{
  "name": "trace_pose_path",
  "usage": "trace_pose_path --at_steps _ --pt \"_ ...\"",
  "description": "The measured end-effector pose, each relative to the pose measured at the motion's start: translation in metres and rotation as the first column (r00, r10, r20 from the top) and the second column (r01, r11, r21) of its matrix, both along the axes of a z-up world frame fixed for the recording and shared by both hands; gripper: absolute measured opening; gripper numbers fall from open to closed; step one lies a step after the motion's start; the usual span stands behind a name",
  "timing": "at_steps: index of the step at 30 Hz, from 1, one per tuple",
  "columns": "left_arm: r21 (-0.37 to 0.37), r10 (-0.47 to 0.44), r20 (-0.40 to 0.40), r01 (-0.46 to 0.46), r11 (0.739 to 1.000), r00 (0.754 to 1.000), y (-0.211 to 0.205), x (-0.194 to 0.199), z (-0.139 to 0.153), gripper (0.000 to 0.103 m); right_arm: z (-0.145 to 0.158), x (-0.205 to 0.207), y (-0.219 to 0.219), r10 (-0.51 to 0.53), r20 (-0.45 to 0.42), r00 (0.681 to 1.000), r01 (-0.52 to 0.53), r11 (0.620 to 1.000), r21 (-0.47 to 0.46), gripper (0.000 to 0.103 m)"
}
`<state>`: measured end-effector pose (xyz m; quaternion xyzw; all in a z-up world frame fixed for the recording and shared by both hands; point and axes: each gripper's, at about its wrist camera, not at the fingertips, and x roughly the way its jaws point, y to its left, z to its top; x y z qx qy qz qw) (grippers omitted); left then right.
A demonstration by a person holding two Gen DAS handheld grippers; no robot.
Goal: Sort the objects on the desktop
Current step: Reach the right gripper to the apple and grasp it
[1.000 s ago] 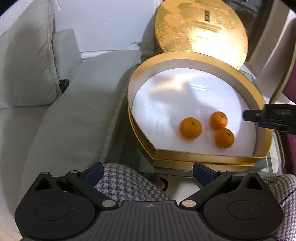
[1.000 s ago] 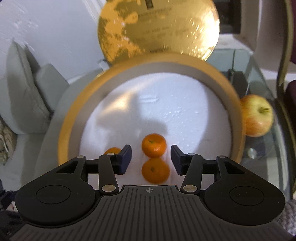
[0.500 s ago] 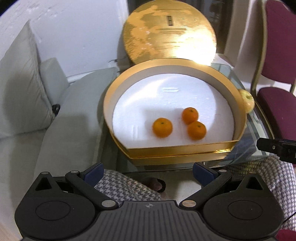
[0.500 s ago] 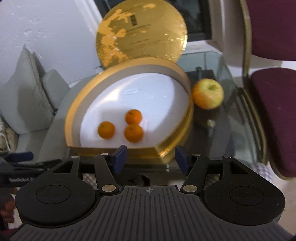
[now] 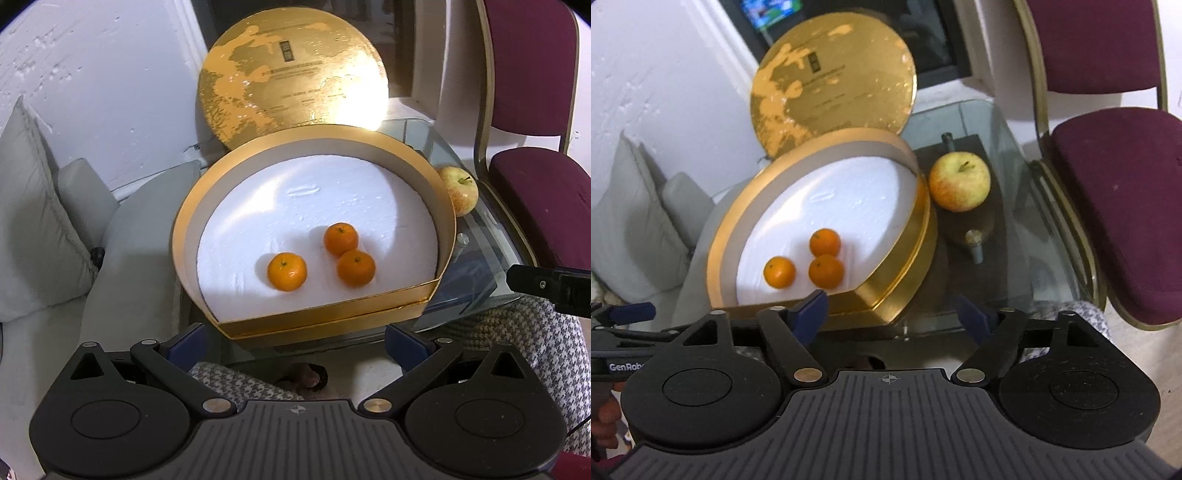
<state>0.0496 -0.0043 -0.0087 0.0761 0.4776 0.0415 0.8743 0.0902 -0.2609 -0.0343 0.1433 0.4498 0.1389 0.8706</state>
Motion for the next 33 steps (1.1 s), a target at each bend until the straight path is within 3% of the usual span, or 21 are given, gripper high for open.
trace_pose_path --at_steps 24,33 --pt "0.009 -0.010 -0.059 0.011 1.000 0.998 -0.005 0.023 -0.017 0.102 -0.022 0.017 -0.021 -0.124 -0.069 0.990 0.127 0.992 0.028 0.095" --pt "0.002 0.009 -0.057 -0.009 1.000 0.998 -0.002 0.052 -0.020 0.102 -0.036 0.054 -0.026 -0.167 -0.119 0.979 0.173 0.984 0.045 0.095"
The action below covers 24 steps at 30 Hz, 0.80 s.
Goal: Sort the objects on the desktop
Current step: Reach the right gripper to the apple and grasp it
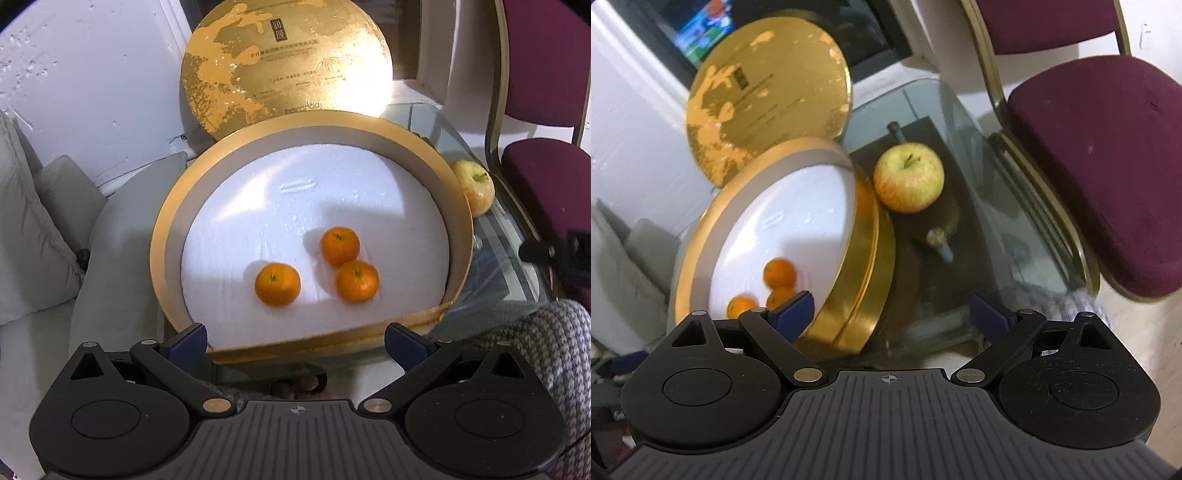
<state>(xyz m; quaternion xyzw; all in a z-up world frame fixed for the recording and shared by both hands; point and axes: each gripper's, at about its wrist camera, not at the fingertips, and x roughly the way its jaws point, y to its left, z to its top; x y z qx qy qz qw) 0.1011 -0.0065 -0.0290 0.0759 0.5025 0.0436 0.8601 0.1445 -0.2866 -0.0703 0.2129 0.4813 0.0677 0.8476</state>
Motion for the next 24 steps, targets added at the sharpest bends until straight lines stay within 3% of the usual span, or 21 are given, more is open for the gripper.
trace_pose_path --at_steps 5,14,24 --pt "-0.001 0.027 0.013 -0.027 1.000 1.000 0.007 0.021 -0.001 0.102 -0.005 0.040 -0.006 -0.055 0.023 0.998 0.055 0.998 -0.019 0.094" --pt "-0.005 0.102 -0.004 -0.102 0.995 0.995 0.030 0.047 -0.010 0.102 -0.031 0.116 -0.013 -0.147 -0.034 0.989 0.147 0.989 0.010 0.094" --pt "-0.021 0.148 -0.059 -0.149 0.989 0.987 0.048 0.049 -0.028 0.102 -0.082 0.173 -0.010 -0.234 -0.206 0.950 0.254 0.965 0.073 0.092"
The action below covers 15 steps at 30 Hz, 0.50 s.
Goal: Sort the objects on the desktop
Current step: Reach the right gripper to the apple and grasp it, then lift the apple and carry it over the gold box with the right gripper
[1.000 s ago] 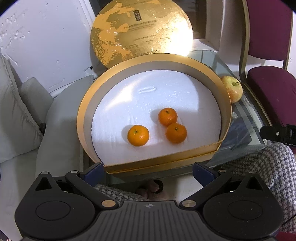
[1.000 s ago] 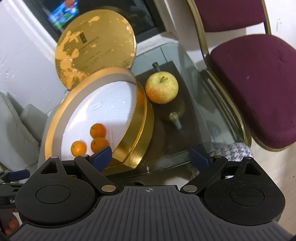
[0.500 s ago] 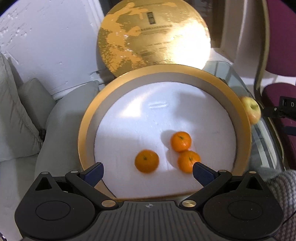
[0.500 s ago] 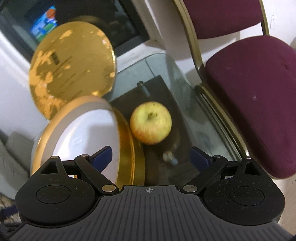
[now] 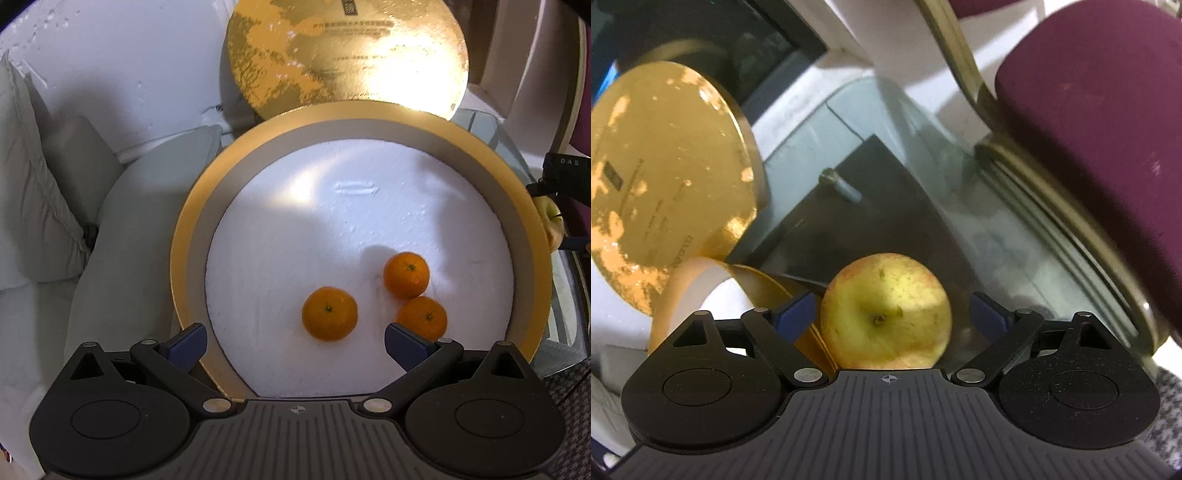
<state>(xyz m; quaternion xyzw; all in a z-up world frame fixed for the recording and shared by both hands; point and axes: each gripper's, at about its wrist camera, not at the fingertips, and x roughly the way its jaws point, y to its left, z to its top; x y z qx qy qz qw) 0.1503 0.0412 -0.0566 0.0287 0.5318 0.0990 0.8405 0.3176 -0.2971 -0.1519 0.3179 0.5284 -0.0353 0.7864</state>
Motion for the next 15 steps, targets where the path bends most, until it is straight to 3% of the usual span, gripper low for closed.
trace_pose_path --at_steps 15 --pt "-0.048 0.032 0.002 -0.032 0.998 0.999 0.013 -0.019 0.000 0.102 -0.007 0.015 0.019 0.028 -0.064 0.998 -0.032 0.997 -0.072 0.082"
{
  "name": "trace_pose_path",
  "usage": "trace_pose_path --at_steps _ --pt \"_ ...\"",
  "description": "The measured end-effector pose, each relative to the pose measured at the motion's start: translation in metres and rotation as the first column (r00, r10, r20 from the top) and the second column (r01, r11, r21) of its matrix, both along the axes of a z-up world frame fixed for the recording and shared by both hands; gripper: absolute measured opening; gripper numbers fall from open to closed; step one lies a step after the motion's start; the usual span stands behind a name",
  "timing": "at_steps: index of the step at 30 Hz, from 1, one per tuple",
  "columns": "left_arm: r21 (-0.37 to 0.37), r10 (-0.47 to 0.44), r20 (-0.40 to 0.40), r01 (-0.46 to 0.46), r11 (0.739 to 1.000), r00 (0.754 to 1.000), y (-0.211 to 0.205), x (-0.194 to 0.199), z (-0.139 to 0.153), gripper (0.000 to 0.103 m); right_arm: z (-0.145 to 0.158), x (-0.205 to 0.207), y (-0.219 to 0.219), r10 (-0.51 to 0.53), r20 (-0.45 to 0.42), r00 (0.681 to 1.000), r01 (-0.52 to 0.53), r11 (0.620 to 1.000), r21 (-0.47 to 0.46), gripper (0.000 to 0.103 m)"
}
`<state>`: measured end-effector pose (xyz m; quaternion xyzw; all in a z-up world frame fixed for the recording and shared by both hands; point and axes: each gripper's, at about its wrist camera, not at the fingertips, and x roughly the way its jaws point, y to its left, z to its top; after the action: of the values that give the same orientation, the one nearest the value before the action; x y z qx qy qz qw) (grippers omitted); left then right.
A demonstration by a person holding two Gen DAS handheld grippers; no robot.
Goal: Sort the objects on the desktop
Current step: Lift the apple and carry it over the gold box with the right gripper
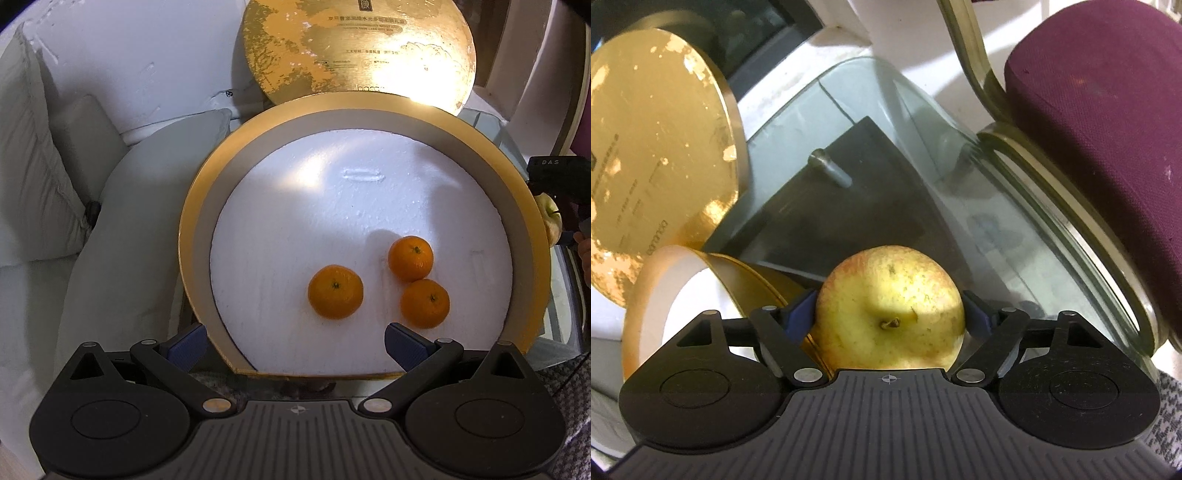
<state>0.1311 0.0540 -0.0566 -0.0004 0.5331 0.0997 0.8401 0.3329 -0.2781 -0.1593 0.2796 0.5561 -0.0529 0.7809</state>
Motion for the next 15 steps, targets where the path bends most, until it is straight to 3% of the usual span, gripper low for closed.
trace_pose_path --at_steps 6,11,15 --pt "-0.030 0.025 0.007 -0.025 0.999 1.000 0.014 -0.011 0.000 0.102 0.022 -0.011 -0.001 -0.013 0.038 0.999 0.014 0.999 -0.041 0.081" --pt "-0.043 0.046 0.074 -0.043 0.998 0.996 0.032 -0.006 0.016 0.102 0.083 -0.024 0.006 0.025 0.177 0.984 -0.013 0.997 -0.070 0.082" --pt "-0.036 0.115 0.161 -0.111 0.993 0.980 0.060 0.000 0.037 0.102 0.124 -0.027 0.041 0.127 0.277 0.952 -0.109 0.991 -0.080 0.082"
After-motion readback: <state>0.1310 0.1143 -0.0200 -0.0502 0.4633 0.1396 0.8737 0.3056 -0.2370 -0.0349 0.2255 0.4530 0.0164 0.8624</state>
